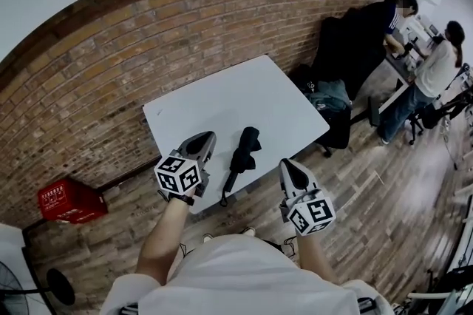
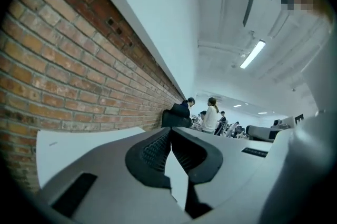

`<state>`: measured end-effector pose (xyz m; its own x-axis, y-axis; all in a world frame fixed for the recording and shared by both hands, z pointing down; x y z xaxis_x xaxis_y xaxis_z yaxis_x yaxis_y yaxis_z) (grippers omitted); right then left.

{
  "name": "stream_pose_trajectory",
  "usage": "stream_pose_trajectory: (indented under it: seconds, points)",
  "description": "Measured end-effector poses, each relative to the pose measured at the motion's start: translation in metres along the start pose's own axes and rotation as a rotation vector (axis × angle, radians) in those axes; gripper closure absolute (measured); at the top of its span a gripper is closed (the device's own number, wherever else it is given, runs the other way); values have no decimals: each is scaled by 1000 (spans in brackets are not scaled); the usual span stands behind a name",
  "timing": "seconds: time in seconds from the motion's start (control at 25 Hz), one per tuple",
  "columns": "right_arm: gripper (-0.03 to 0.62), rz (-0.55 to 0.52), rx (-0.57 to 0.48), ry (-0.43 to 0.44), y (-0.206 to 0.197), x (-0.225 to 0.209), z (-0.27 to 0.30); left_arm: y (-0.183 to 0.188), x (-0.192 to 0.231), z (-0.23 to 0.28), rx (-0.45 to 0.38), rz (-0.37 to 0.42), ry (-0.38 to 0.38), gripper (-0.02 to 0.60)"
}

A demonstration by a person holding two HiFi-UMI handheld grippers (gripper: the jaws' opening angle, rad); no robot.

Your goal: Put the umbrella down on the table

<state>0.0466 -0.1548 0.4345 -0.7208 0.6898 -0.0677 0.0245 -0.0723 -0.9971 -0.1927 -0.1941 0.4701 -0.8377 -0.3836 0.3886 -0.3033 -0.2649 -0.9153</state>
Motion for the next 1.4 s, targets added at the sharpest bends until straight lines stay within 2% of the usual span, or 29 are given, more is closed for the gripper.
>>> stream_pose_trajectory:
  seconds: [0.28, 0.48, 0.68, 0.88, 1.28, 1.4]
  points:
    - [576, -45, -51, 6, 21, -1, 9, 58, -25, -51, -126, 210, 37, 555]
    - [576, -33, -70, -37, 25, -15, 1, 96, -36, -82, -204, 328, 76, 555]
    - [576, -22, -80, -78, 27, -27, -7, 110, -47, -113, -259, 412, 100, 555]
    - [576, -39, -94, -130, 36, -51, -21, 109, -46, -136, -285, 438, 157, 555]
    - [576, -30, -74, -204, 31, -80, -44, 86, -30, -171, -281, 373, 318, 554]
    - [576, -35, -70, -216, 32, -90, -48, 75, -34, -172, -278, 348, 331, 554]
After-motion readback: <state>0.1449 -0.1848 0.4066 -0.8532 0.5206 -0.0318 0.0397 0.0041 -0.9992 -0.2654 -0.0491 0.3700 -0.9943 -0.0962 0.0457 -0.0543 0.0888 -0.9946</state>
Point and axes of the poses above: the fingertips, and each gripper's own axes: z forward along the fingers, x to its left, y out of its top, the point moved 3 cm from there along -z, backward along the fingers, and after that the axes turned 2 degrees about -z, right-handed, at the moved point
